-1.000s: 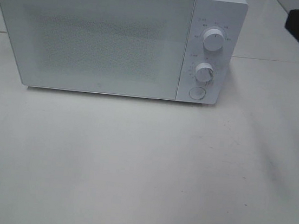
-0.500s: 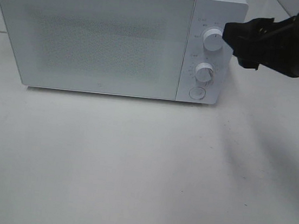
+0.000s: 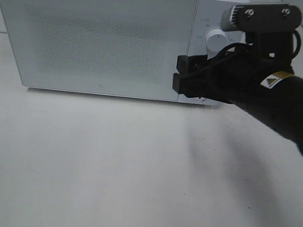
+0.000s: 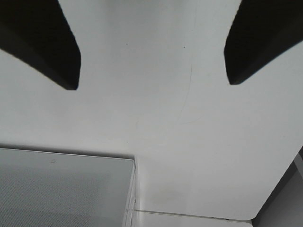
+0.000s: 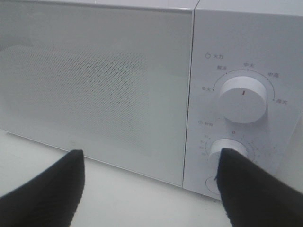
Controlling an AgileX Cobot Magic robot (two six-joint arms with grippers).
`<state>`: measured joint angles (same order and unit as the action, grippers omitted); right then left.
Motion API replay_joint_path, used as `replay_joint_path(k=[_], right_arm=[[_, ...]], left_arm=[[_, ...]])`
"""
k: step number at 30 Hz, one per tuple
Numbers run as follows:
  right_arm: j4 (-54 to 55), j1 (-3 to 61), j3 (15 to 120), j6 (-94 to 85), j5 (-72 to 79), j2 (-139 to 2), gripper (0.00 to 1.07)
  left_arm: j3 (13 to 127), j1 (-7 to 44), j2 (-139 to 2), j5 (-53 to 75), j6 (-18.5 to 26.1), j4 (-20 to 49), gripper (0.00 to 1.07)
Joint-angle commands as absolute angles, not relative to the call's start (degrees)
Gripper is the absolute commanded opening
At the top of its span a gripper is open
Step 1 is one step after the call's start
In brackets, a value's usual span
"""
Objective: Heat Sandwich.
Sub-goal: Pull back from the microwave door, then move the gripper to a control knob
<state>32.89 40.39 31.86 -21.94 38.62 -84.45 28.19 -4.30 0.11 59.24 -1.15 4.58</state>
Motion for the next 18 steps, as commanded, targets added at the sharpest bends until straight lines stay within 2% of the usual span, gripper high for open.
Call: replay_joint_path(k=[1,12,18], right_arm=[[39.94,44.29,32.26,-26.93,50.65,-90.81,0.76],[40.28,44.69,32.66,-24.75,68.07,-103.19,0.76],[44.92,44.69,35.35,-23.49,70.13,-107.09,0.76]], left_arm=[[28.07,-4.41,1.49,59.19,-1.09,4.98,0.76],[28.07,-4.41,1.49,59.19,-1.09,4.98,0.76],[28.07,-4.41,1.55,59.19,-1.09,4.98,0.76]])
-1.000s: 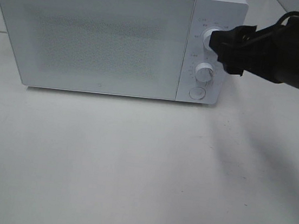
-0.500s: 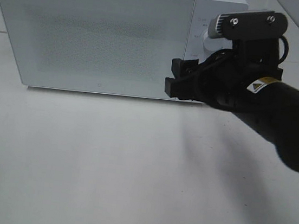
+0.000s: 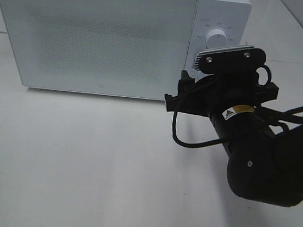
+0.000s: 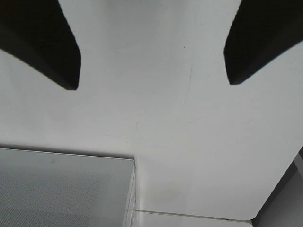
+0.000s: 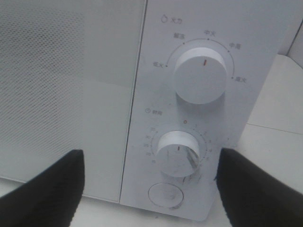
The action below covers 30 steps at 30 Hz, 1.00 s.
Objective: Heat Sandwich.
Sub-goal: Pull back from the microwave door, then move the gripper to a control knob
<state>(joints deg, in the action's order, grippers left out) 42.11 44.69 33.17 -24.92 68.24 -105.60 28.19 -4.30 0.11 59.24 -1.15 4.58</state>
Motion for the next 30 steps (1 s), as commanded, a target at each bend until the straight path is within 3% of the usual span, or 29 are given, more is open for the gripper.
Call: replay_joint_path(k=[1,13,30], right_arm=[[45.95,44.69,36.27,-22.92,70.13,-107.83,0.76],[46.47,41.88,42.63,-17.76,71.39,-114.59,0.76],[39.99,38.67,43.26,-17.36,73.17,-118.89,0.70]], left_arm=[[28.07,-4.41,1.55,59.19,-1.09,4.98,0.76],[28.07,-4.41,1.55,59.19,-1.09,4.98,0.76],[28.07,-4.41,1.55,59.19,-1.09,4.98,0.76]])
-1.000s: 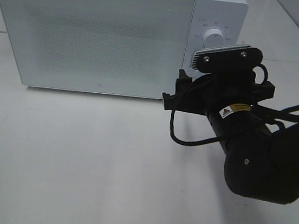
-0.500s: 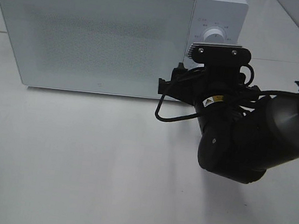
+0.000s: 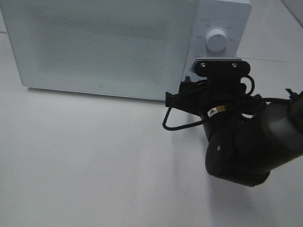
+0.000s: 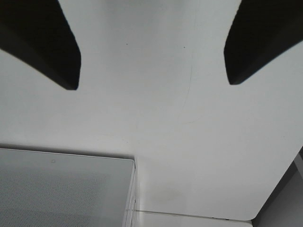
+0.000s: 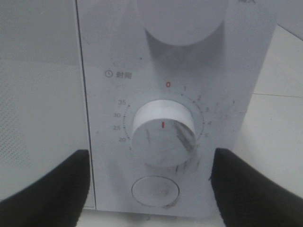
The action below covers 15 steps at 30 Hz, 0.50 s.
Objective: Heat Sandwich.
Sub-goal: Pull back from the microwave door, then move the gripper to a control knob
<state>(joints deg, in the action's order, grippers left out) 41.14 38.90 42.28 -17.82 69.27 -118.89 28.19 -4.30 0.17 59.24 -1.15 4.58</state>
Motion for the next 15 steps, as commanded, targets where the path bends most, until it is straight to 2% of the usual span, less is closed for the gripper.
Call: replay_joint_path(k=[1,15], right_arm=[[40.16,38.67,43.54,-17.36,73.11,-118.89,0.70],[41.25,37.30,48.30,-17.48,73.28,-121.75,0.70]], left_arm=[[28.07,-4.41,1.55,59.19,-1.09,4.98,0.76],[28.07,-4.41,1.55,59.19,-1.09,4.98,0.76]])
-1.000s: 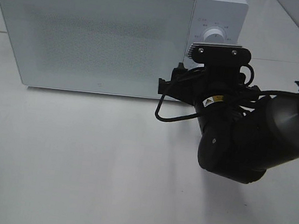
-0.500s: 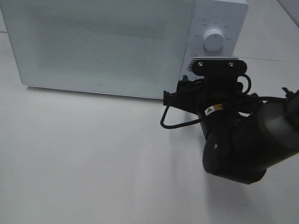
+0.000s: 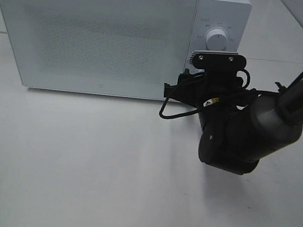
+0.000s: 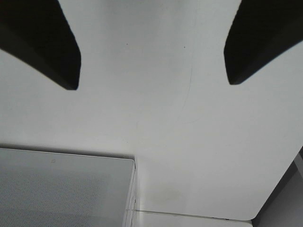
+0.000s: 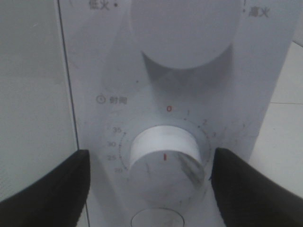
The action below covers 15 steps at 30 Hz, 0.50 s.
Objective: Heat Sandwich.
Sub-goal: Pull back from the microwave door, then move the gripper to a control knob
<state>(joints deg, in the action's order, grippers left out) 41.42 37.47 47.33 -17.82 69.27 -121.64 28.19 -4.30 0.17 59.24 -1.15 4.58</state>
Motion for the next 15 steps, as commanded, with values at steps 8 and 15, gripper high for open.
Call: replay_joint_path(k=[8,15], right_arm=[[41.54,37.30,48.64,-17.42,75.06,-122.21,0.62],[41.54,37.30,48.64,-17.42,75.23,-122.21,0.40]], left_arm=[[28.07,-4.41,1.55,59.19,-1.09,4.98,0.76],[28.07,-4.41,1.55,59.19,-1.09,4.98,0.76]])
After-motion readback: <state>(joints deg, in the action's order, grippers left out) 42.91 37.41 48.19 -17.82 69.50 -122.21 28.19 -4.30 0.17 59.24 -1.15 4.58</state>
